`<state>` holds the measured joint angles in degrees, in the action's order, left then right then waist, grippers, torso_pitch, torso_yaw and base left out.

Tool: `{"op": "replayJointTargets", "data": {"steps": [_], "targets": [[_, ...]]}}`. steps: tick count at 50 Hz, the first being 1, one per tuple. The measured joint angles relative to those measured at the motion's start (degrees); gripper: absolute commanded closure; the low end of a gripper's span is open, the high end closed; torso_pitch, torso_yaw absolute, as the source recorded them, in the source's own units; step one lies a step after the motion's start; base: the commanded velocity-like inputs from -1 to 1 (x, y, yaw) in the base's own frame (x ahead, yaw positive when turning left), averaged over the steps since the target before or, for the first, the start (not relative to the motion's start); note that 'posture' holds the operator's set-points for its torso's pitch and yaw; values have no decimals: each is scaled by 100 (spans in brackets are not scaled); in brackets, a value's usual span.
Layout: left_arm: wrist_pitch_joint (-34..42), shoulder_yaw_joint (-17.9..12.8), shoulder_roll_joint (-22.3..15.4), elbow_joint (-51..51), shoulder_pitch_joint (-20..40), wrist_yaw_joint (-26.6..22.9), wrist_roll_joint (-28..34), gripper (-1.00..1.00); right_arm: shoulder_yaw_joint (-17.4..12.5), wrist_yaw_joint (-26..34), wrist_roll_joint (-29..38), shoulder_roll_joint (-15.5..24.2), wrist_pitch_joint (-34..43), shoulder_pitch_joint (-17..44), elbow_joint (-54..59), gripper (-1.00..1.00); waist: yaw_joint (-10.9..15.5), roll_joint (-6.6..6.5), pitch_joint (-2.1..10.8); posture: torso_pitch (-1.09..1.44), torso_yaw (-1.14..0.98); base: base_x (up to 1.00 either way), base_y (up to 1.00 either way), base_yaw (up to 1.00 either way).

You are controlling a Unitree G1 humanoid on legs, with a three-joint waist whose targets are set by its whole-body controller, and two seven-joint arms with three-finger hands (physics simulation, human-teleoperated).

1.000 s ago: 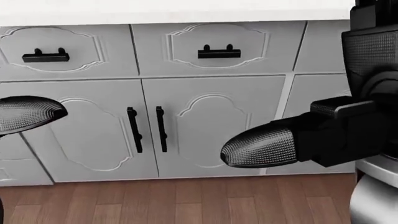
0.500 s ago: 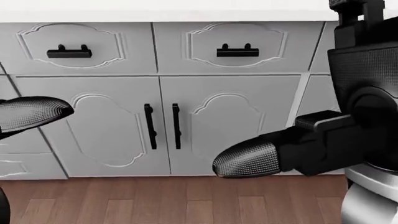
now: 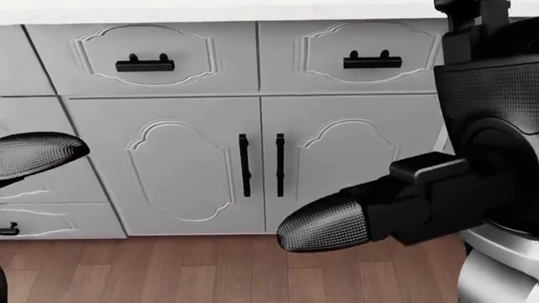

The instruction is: Open the stand mixer head.

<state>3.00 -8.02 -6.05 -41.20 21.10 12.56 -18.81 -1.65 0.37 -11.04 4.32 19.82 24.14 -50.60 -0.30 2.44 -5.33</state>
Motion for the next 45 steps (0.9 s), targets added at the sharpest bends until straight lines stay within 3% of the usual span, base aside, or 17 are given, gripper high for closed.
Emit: {"op": "replayJointTargets", "data": {"steps": [1,3,6,7,9,11,15,22,27,30,32,36,39,40,43,44,45], "targets": [[-3,48,21,-34,-29,-8,1,-100,-54,-8,2,19,4,-12,28,-100,-46,-76,-32,0,0,0,1,0],[29,112,4,6,3,-32,-6,-100,-119,-46,24,13,37,-30,72,-100,-16,-161,91,0,0,-2,57,0],[31,83,5,9,107,-37,-1,-100,-115,-57,18,51,39,93,-3,-100,-44,-86,236,0,0,-10,73,0],[-1,140,34,-35,72,-58,5,-100,-159,-61,12,64,8,51,-48,-100,-71,-144,233,0,0,0,7,0],[-22,178,19,-33,76,-86,7,-100,-211,-86,11,64,0,72,-24,-100,-114,-525,253,0,0,0,11,0],[-21,43,-31,37,28,-63,10,-100,-69,-66,3,20,42,67,18,-100,-41,-596,205,0,0,-7,55,0],[-31,9,-24,5,9,-7,34,-100,11,55,48,30,12,-91,-25,-100,71,-342,184,0,0,-5,25,0],[-50,17,-12,44,-14,-30,54,-100,11,150,64,-24,47,-67,-32,-100,91,-123,229,0,0,8,0,0],[-45,5,-9,-11,-59,-11,54,-100,28,191,26,-30,34,-129,-103,-100,176,-53,14,0,0,89,0,0],[-89,38,-8,-48,-25,-39,64,-100,26,200,62,-34,-1,-125,-94,-100,243,-10,84,0,0,75,0,0],[-115,81,7,-71,13,-68,86,-100,-2,185,115,-21,-10,-112,-69,-100,202,114,308,0,0,20,0,0],[-88,207,72,22,-79,-117,94,-100,-93,152,139,-28,24,-219,-44,-100,65,-93,298,0,0,16,0,0],[4,179,84,138,-140,-95,96,-100,-67,183,97,-12,83,-258,3,-100,-2,-319,67,0,0,100,0,0],[10,164,75,105,-136,-92,96,-100,-66,190,89,-17,79,-257,-32,-100,-19,-348,104,0,0,83,0,0],[-84,83,28,-26,-8,-95,100,-100,-27,188,126,-14,3,-93,-81,-100,17,-517,460,0,0,15,0,0],[-135,44,21,-34,-23,-92,104,-100,31,205,142,-37,-24,-90,-55,-100,5,-540,372,0,0,0,0,0],[-165,12,30,-4,-59,-79,105,-100,83,228,155,-41,-24,-110,-20,-100,-9,-673,236,0,0,0,0,0]]}}
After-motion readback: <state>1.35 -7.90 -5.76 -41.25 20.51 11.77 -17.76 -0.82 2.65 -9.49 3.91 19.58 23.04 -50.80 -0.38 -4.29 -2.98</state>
